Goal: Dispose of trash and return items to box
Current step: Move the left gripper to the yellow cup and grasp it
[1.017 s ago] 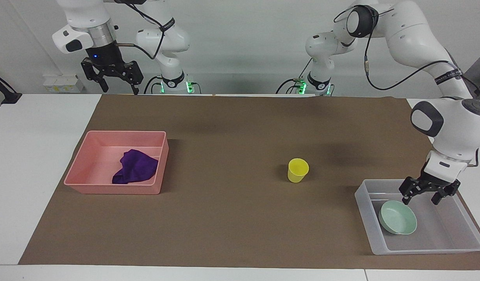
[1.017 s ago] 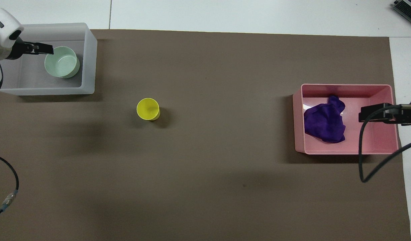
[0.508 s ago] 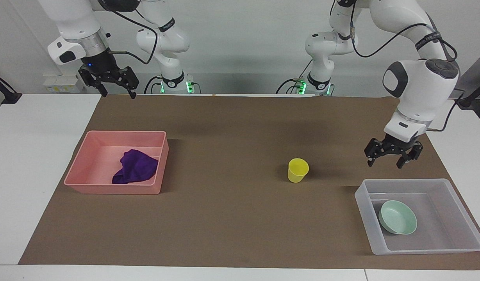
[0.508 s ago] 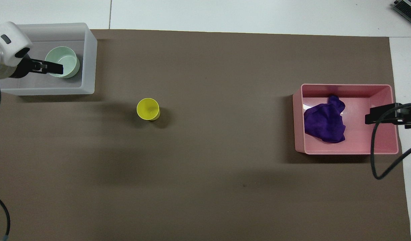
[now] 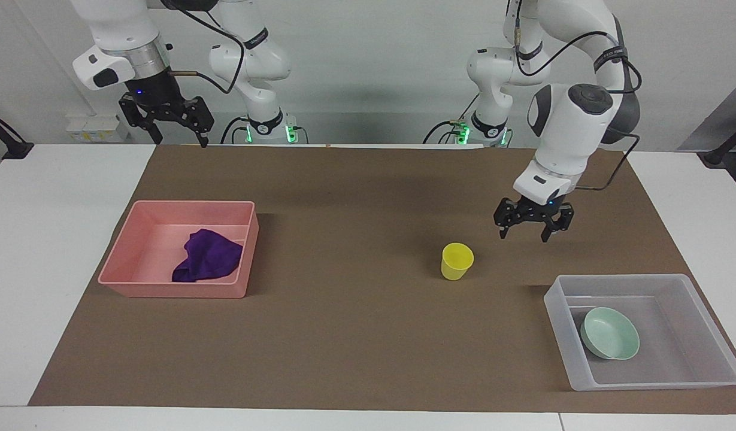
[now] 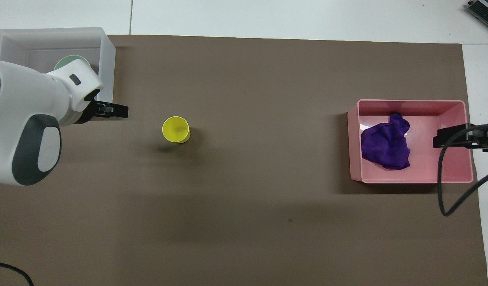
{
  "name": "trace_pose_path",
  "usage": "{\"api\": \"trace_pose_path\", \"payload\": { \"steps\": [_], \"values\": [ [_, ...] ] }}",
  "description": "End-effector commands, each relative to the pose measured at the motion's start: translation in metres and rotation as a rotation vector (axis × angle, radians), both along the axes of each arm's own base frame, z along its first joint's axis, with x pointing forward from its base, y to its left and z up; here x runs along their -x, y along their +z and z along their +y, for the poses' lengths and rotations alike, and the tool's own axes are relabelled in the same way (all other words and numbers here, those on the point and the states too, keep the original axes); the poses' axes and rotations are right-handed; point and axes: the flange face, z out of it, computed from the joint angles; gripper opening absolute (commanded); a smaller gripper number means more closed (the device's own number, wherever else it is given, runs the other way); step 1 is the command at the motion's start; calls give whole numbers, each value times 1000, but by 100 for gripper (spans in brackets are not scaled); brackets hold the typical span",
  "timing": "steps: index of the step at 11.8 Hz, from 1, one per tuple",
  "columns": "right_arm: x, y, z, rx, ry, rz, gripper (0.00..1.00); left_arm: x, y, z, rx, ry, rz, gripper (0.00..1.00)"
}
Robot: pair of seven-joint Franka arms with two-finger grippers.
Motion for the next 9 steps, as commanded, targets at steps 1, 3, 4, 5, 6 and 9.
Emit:
{"api": "trace_pose_path", "payload": {
  "steps": [1, 3, 4, 5, 6, 9],
  "values": [
    [0, 1, 0, 6, 14, 8, 100, 20, -24, -31, -2, -23, -23, 100],
    [1, 1, 0, 4, 12, 13, 100, 23, -48, -36, 10, -33, -47, 100],
    [1, 1, 0, 4, 12, 13, 100, 27, -56, -41, 17, -45, -64, 100],
    [2, 1, 0, 4, 14, 14, 100, 27, -68, -41, 24, -46, -76, 100],
    [2, 0, 0, 4, 14, 16, 100, 25, -79, -42, 25, -47, -75, 100],
    [4, -3, 0, 4, 17, 22, 100, 18, -115, -53, 38, -61, -85, 100]
  ]
}}
